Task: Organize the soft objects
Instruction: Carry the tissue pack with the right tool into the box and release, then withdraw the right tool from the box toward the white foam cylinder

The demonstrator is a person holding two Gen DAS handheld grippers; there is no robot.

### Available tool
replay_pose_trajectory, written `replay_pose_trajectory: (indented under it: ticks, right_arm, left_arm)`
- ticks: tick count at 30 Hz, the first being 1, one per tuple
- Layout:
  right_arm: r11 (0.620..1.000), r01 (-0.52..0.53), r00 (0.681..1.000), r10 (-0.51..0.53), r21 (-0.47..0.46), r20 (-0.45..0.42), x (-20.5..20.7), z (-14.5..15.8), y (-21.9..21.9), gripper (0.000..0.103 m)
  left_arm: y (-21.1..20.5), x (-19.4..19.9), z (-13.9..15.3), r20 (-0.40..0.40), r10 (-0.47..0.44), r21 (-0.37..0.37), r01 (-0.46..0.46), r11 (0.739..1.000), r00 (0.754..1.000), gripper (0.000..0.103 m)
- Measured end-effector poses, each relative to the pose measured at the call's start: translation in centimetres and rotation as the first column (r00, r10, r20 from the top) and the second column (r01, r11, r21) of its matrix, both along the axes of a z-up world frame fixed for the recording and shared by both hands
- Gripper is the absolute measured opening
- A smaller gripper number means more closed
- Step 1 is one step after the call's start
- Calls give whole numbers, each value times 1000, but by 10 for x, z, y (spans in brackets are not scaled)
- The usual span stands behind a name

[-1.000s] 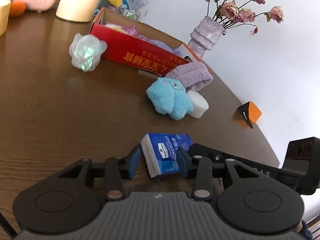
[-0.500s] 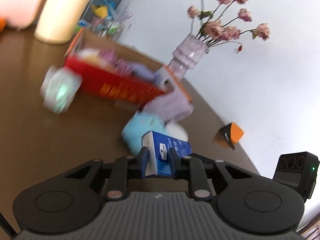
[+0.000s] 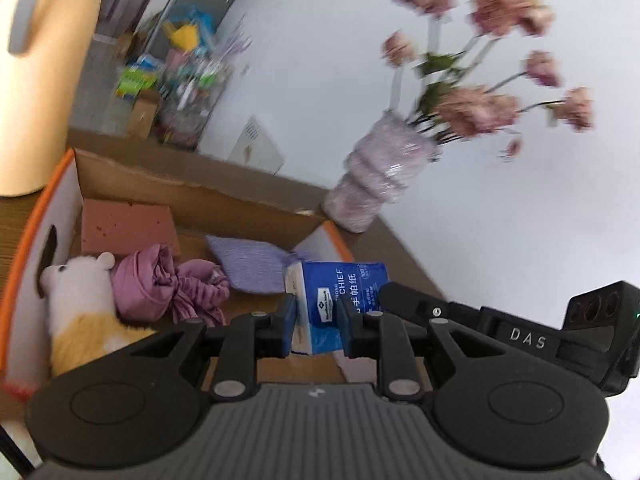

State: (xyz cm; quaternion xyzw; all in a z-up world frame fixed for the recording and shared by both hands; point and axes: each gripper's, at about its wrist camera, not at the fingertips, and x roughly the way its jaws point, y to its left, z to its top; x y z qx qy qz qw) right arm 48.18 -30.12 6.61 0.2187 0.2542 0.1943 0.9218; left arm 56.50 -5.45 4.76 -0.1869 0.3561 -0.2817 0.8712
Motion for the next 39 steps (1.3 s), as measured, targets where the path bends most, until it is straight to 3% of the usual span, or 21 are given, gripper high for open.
replay_pose_trajectory:
  ticks: [3, 9, 13, 17, 20, 22, 23, 26, 28, 32, 35, 39]
  right_arm:
    - [1000, 16, 997, -15, 3, -74, 47, -10, -9, 18]
    - [993, 38, 971, -63, -110, -232, 108, -50, -2, 20]
    - [987, 18, 960, -63, -163, -273, 118, -68, 8, 21]
    - [980, 0, 959, -56, -198, -278, 118, -66, 15, 30]
    - [968, 12, 968, -73, -251, -238, 108, -54, 15, 32]
    - [962, 20, 975, -79, -271, -207, 101, -42, 13, 38]
    - [960, 25, 978, -81, -279, -190, 96, -35, 11, 40]
    - [945, 46, 987, -92, -323, -130, 75, -13, 6, 44]
    - [936, 63, 991, -99, -347, -86, 55, 2, 3, 53]
    - [913, 106, 994, -106, -395, 22, 10, 30, -5, 68]
    - [893, 154, 987, -116, -423, 114, -27, 45, -8, 82]
    - [880, 201, 969, -115, -431, 218, -73, 58, -7, 82]
  left_arm:
    - [-19, 28, -20, -70, 15, 72, -10, 997, 997, 22]
    - [-37, 56, -49, -140, 33, 199, -4, 980, 990, 25]
    - [-34, 54, -54, -117, 13, 225, 14, 974, 993, 32]
    - [-21, 37, -32, -38, 36, 227, -27, 974, 999, 45]
    - [-13, 17, -5, 69, 16, 271, -34, 962, 998, 56]
    - [-6, -2, 12, 153, 8, 318, -57, 946, 988, 70]
    - [-2, -12, 19, 192, 16, 349, -84, 933, 981, 71]
    - [8, -44, 38, 310, 27, 434, -166, 886, 950, 81]
    - [18, -66, 47, 385, 44, 457, -231, 859, 922, 92]
    - [35, -111, 59, 484, 76, 486, -339, 806, 872, 96]
    - [47, -141, 68, 531, 97, 462, -383, 800, 842, 102]
    - [57, -168, 80, 548, 140, 427, -420, 801, 825, 102]
